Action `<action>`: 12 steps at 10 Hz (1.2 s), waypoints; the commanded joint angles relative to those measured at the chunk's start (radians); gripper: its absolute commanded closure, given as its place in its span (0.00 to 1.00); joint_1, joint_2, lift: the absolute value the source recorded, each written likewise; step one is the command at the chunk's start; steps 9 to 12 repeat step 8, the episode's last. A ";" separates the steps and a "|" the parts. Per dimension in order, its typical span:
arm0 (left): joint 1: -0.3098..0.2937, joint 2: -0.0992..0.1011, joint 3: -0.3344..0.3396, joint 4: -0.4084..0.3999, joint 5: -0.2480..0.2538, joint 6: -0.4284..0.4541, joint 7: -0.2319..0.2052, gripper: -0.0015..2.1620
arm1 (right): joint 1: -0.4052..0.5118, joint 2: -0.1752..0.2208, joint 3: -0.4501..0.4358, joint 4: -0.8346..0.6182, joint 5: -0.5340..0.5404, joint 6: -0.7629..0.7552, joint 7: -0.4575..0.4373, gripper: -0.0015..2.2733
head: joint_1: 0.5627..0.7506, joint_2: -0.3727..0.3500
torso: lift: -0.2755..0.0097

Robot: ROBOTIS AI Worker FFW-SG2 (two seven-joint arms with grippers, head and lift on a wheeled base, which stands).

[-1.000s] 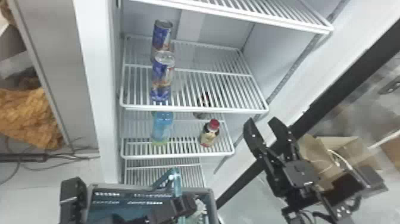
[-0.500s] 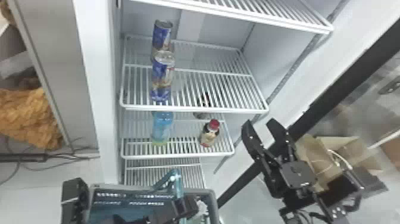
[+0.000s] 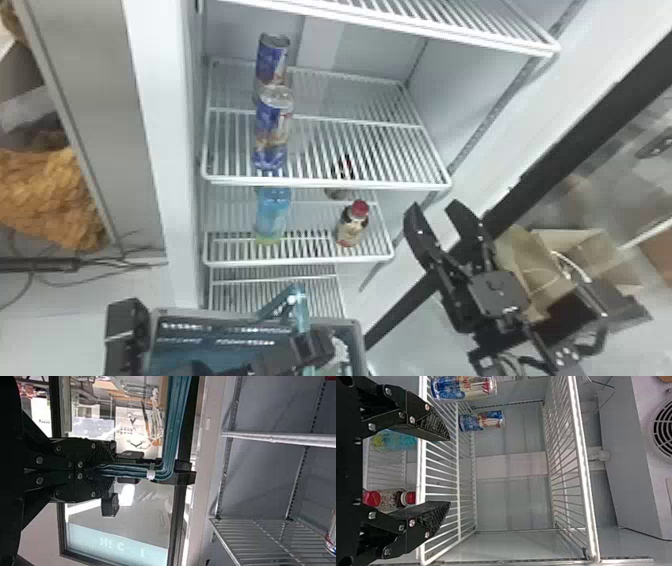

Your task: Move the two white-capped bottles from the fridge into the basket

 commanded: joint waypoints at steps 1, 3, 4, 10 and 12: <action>0.000 0.000 0.000 0.000 0.000 0.000 0.000 0.55 | 0.000 -0.001 0.001 -0.003 0.000 0.003 -0.004 0.23 | 0.70 0.03 | 0.97; 0.002 0.000 0.002 0.000 0.002 0.000 0.000 0.55 | 0.000 -0.001 0.001 -0.003 0.000 0.003 -0.007 0.23 | 0.70 0.03 | 0.97; 0.002 0.000 0.002 0.000 0.002 0.000 0.000 0.55 | 0.000 0.001 0.001 -0.008 0.000 0.006 -0.010 0.23 | 0.70 0.03 | 0.97; 0.005 0.000 0.002 0.000 0.006 0.000 0.000 0.55 | 0.005 0.001 0.005 -0.016 0.004 0.006 -0.016 0.23 | 0.70 0.03 | 0.97; 0.005 0.000 0.002 0.000 0.006 0.000 0.000 0.55 | 0.005 0.001 0.005 -0.016 0.004 0.006 -0.016 0.23 | 0.70 0.03 | 0.97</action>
